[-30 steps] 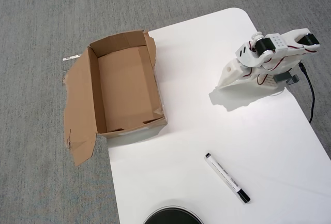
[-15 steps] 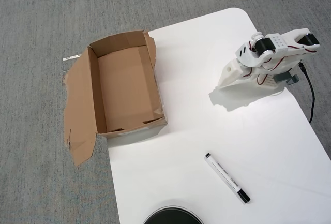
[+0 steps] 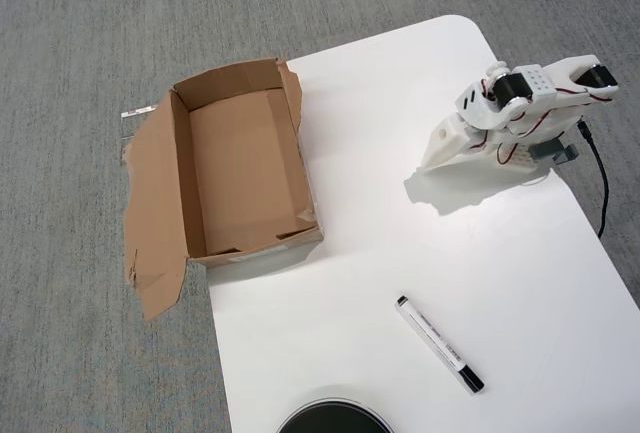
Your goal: Grasp a pen and put it in the box.
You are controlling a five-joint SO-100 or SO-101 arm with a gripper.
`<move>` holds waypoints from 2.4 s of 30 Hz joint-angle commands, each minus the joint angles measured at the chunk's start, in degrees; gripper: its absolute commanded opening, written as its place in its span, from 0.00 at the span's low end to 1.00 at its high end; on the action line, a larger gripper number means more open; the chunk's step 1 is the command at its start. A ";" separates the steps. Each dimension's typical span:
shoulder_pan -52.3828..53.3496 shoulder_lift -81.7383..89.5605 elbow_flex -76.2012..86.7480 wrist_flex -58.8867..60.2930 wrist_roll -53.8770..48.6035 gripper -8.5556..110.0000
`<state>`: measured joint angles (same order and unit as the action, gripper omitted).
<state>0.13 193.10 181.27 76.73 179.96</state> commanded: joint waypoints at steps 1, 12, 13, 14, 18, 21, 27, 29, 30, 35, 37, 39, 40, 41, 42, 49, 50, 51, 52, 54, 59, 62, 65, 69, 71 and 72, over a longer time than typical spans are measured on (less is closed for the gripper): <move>-0.40 3.34 1.19 1.76 0.13 0.09; -0.48 3.34 1.19 1.67 -0.04 0.09; -0.48 3.34 1.19 1.58 -0.04 0.09; -0.48 3.34 1.19 1.58 -0.04 0.09; -3.47 3.43 0.66 1.23 -0.13 0.08; -9.27 3.43 -0.83 1.14 -0.13 0.09; -18.41 3.43 -7.43 1.14 -0.13 0.08; -20.70 3.34 -10.42 1.14 -0.13 0.08; -21.58 3.34 -11.73 1.14 -0.13 0.08; -24.48 3.25 -18.33 1.14 -0.13 0.08; -25.80 3.16 -20.52 1.14 -0.22 0.08; -27.03 3.16 -21.84 1.14 -0.22 0.08; -27.47 3.16 -22.02 1.14 -0.22 0.08; -27.73 3.16 -22.19 1.14 -0.22 0.08; -28.08 3.16 -22.54 0.97 -0.22 0.08; -29.22 0.44 -24.65 -8.96 -0.40 0.08; -29.31 -0.97 -24.92 -11.60 -0.40 0.08; -29.31 -2.46 -25.53 -14.33 -0.40 0.08; -29.75 -4.04 -26.24 -17.31 -0.40 0.08; -30.98 -7.73 -27.82 -22.94 -0.40 0.08; -32.92 -17.58 -32.12 -32.08 -0.40 0.08; -33.00 -20.04 -33.71 -33.13 -0.40 0.08; -33.09 -20.04 -33.44 -33.13 -0.40 0.08; -34.32 -19.51 -33.18 -32.87 -0.31 0.08; -34.58 -19.42 -33.18 -32.70 -0.22 0.08; -34.76 -19.51 -33.18 -32.70 -0.22 0.08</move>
<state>-34.32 173.32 149.99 44.56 179.87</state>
